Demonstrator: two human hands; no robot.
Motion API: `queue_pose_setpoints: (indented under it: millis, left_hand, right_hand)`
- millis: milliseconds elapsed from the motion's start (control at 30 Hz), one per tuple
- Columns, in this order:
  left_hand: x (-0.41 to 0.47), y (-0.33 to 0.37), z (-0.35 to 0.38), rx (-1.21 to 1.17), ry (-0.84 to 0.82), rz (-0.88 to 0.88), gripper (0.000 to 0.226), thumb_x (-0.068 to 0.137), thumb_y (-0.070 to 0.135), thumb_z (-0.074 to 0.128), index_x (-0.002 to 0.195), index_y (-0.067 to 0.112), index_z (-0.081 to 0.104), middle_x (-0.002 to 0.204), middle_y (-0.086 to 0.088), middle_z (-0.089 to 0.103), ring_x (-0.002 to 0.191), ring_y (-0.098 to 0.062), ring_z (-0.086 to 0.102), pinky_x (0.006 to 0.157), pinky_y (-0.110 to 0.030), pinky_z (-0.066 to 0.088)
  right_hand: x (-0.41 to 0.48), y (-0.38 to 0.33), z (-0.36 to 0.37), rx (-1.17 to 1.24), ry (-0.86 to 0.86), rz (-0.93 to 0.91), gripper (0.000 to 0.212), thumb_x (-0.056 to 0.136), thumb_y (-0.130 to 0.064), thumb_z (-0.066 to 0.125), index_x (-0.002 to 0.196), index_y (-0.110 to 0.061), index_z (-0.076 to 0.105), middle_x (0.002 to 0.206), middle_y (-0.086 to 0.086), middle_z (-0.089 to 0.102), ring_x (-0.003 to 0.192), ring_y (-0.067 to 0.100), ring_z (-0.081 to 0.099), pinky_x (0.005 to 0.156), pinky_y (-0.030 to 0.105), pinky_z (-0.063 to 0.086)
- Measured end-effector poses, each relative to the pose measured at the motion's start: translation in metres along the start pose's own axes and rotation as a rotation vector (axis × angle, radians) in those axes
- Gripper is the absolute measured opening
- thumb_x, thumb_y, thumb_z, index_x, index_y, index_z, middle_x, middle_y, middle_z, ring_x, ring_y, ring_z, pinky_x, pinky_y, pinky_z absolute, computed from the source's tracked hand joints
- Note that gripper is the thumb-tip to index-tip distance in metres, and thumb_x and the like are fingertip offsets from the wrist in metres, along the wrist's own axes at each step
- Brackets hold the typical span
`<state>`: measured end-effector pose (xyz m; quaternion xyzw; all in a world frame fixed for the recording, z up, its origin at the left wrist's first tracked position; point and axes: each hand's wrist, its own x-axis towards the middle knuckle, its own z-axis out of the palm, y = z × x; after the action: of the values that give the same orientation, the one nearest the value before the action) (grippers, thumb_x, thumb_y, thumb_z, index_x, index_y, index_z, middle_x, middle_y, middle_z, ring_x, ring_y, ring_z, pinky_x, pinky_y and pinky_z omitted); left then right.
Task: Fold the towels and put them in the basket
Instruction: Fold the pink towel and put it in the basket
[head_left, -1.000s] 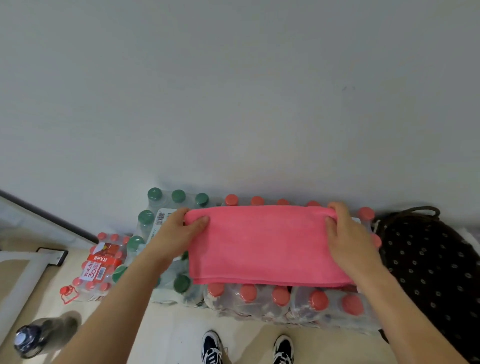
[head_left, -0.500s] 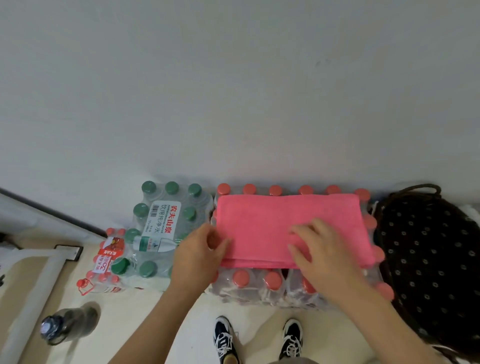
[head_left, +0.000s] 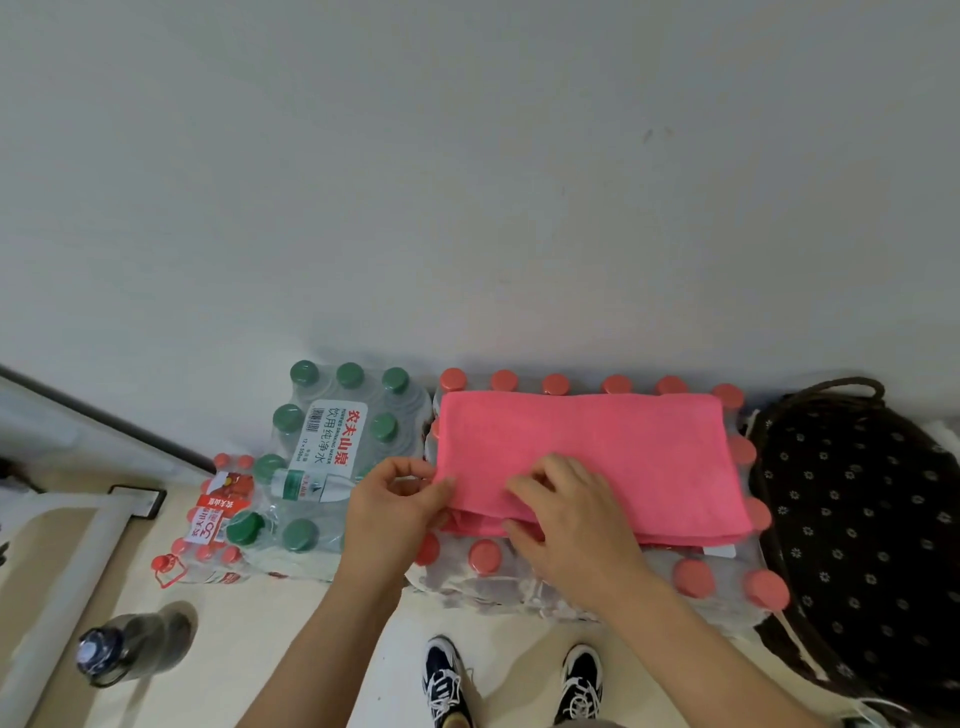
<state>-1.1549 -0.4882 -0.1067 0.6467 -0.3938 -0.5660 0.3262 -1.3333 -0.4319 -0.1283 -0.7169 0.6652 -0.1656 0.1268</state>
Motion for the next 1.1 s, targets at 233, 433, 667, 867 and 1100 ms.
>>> queue_pose_setpoints:
  millis: [233, 433, 667, 867, 1100]
  left_hand:
    - [-0.003, 0.002, -0.007, 0.002, -0.031, 0.047, 0.018, 0.078, 0.0, 0.075, 0.09, 0.007, 0.064, 0.071, -0.016, 0.056, 0.063, -0.026, 0.056, 0.058, -0.035, 0.05]
    - [-0.006, -0.003, -0.011, 0.345, -0.069, 0.167, 0.012, 0.08, 0.0, 0.07, 0.081, 0.009, 0.063, 0.052, -0.008, 0.056, 0.045, -0.026, 0.056, 0.052, -0.035, 0.05]
    - [0.004, 0.0, -0.01, 0.682, -0.062, 0.206, 0.015, 0.078, 0.012, 0.06, 0.08, 0.027, 0.06, 0.06, 0.0, 0.065, 0.056, -0.014, 0.064, 0.063, -0.037, 0.054]
    - [0.033, 0.016, 0.016, 0.81, 0.016, 0.327, 0.031, 0.088, 0.043, 0.058, 0.112, 0.024, 0.055, 0.083, 0.01, 0.061, 0.079, -0.017, 0.061, 0.066, -0.031, 0.043]
    - [0.034, 0.02, 0.03, 0.796, 0.052, 0.215, 0.05, 0.076, 0.036, 0.073, 0.116, 0.02, 0.047, 0.094, 0.005, 0.058, 0.092, -0.025, 0.062, 0.073, -0.033, 0.045]
  right_hand:
    - [-0.008, 0.005, 0.008, 0.025, 0.232, -0.138, 0.018, 0.079, -0.012, 0.055, 0.095, -0.015, 0.065, 0.088, -0.001, 0.056, 0.077, 0.02, 0.052, 0.066, 0.033, 0.044]
    - [-0.013, 0.007, 0.011, 0.008, 0.102, -0.172, 0.015, 0.079, -0.016, 0.056, 0.09, -0.017, 0.065, 0.083, -0.004, 0.055, 0.073, 0.017, 0.052, 0.068, 0.033, 0.045]
    - [-0.005, 0.002, -0.001, 0.219, 0.066, 0.023, 0.022, 0.089, -0.039, 0.054, 0.092, -0.02, 0.066, 0.084, -0.008, 0.053, 0.075, 0.012, 0.05, 0.065, 0.033, 0.046]
    - [0.012, 0.019, 0.006, -0.186, -0.034, 0.321, 0.066, 0.091, -0.062, 0.025, 0.149, -0.032, 0.026, 0.156, 0.008, 0.029, 0.145, 0.028, 0.022, 0.113, 0.054, 0.023]
    - [0.012, 0.023, 0.017, -0.243, -0.082, 0.334, 0.067, 0.089, -0.066, 0.026, 0.148, -0.034, 0.03, 0.152, 0.006, 0.037, 0.143, 0.027, 0.029, 0.111, 0.052, 0.01]
